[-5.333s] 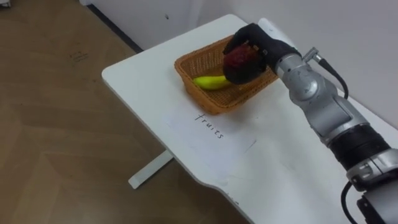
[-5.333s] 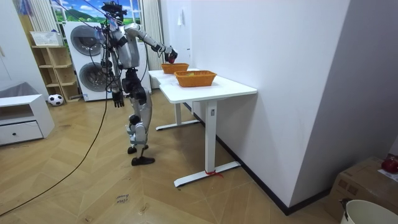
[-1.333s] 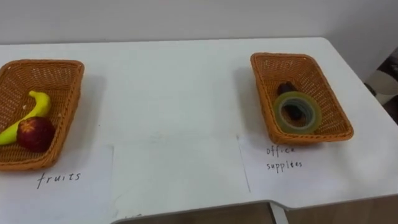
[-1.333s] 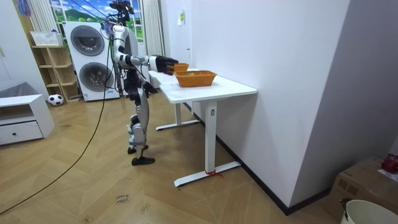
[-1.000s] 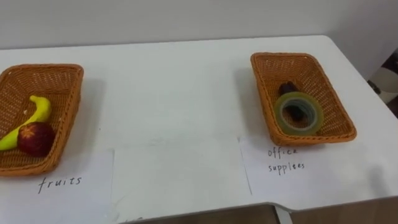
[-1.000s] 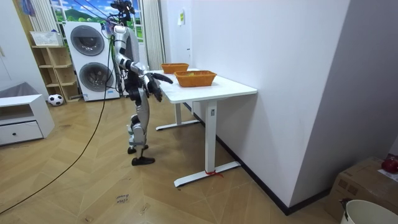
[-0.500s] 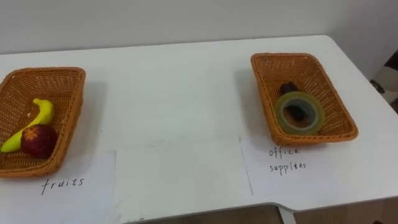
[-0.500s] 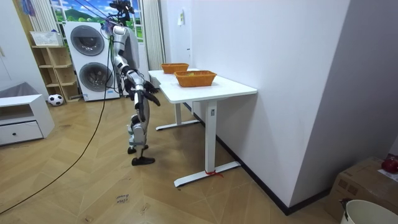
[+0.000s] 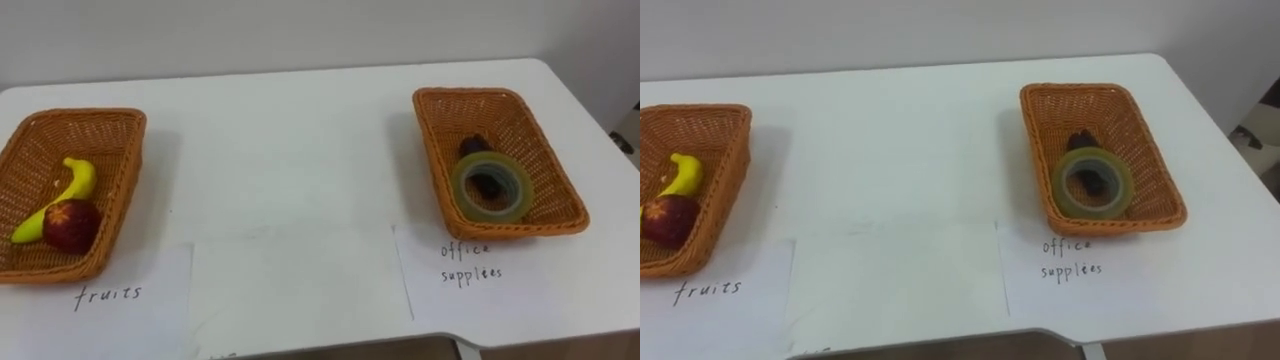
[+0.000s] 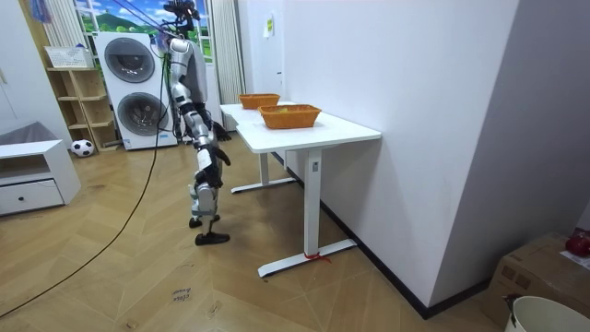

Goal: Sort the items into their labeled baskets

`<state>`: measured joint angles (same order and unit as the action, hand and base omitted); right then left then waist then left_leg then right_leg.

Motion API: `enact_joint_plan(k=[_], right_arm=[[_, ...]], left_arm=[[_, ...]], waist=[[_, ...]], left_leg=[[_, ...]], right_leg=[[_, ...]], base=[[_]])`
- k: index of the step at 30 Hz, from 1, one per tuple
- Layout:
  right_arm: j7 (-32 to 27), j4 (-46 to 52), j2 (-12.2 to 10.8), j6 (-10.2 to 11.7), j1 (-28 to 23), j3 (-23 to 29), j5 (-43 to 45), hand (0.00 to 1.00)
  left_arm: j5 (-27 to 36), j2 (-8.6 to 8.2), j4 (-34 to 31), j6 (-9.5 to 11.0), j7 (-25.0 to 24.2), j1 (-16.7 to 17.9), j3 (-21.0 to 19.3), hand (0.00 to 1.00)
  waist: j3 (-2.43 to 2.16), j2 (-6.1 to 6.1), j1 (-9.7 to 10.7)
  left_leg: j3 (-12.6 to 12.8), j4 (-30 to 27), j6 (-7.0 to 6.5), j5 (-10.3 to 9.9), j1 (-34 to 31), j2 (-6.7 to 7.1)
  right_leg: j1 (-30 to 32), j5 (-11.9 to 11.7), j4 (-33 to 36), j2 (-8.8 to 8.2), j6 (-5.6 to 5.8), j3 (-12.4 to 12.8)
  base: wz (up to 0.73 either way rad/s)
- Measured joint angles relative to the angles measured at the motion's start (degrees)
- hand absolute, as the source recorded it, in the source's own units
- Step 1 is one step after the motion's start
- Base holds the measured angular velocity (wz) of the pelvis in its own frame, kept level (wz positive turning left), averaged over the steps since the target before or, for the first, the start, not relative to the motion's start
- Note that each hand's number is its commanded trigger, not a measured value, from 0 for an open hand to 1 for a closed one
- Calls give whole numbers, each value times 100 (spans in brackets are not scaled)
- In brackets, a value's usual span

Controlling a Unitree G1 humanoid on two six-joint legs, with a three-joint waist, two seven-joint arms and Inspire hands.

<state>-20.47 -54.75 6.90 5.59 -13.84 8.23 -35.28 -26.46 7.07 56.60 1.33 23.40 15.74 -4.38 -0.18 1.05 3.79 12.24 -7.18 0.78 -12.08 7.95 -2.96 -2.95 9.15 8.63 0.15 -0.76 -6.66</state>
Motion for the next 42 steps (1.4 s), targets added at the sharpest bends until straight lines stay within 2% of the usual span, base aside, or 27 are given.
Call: enact_joint_plan(k=[3,9,13,19,21,33,36,42], right_arm=[[373,-126,-22,-20,-11,-202,223,0],[986,-534,-73,-26,214,-635,444,0],[1268,-615,-100,-26,246,-887,701,0],[1439,-819,-111,-21,437,-1153,940,0],[1529,-914,-118,-21,486,-1166,1020,0],[2048,-1108,-119,-81,488,-1349,859,0],[2194,-1249,-120,-150,540,-1347,862,0],[2265,-1385,-120,-153,587,-1360,861,0]], left_arm=[[28,-65,35,11,-31,-48,-4,0],[621,-207,264,95,-69,-120,33,0],[1133,-216,301,153,-203,-88,73,0],[1539,-222,318,226,-291,-60,122,0],[1831,-231,365,283,-323,-58,122,0],[3077,-196,542,306,-736,-117,254,0],[3220,-190,543,306,-891,-120,238,0],[3351,-192,545,306,-947,-100,239,0]], waist=[[4,-19,-78],[12,-28,-172],[15,-40,-269],[22,-35,-301],[24,-32,-306],[42,29,-307],[41,19,-363],[49,32,-417]], left_leg=[[-12,-2,-1,-1,-1,5],[-75,-18,-6,-6,-21,9],[-132,-17,-5,-7,-33,11],[-149,-21,-5,-7,-31,12],[-151,-23,-5,-7,-23,16],[-166,-26,-28,-20,30,69],[-167,-25,-31,-22,29,72],[-203,-27,-30,-22,45,70]], right_leg=[[0,0,0,-7,0,-36],[-3,1,3,-17,1,-90],[-29,0,7,-17,0,-133],[-52,1,-4,-20,1,-145],[-60,1,-4,-25,2,-152],[-109,49,4,-94,49,-210],[-111,49,4,-95,51,-210],[-163,49,-4,-94,50,-252]], base=[[3],[3],[7],[2],[0],[1],[0],[3]])
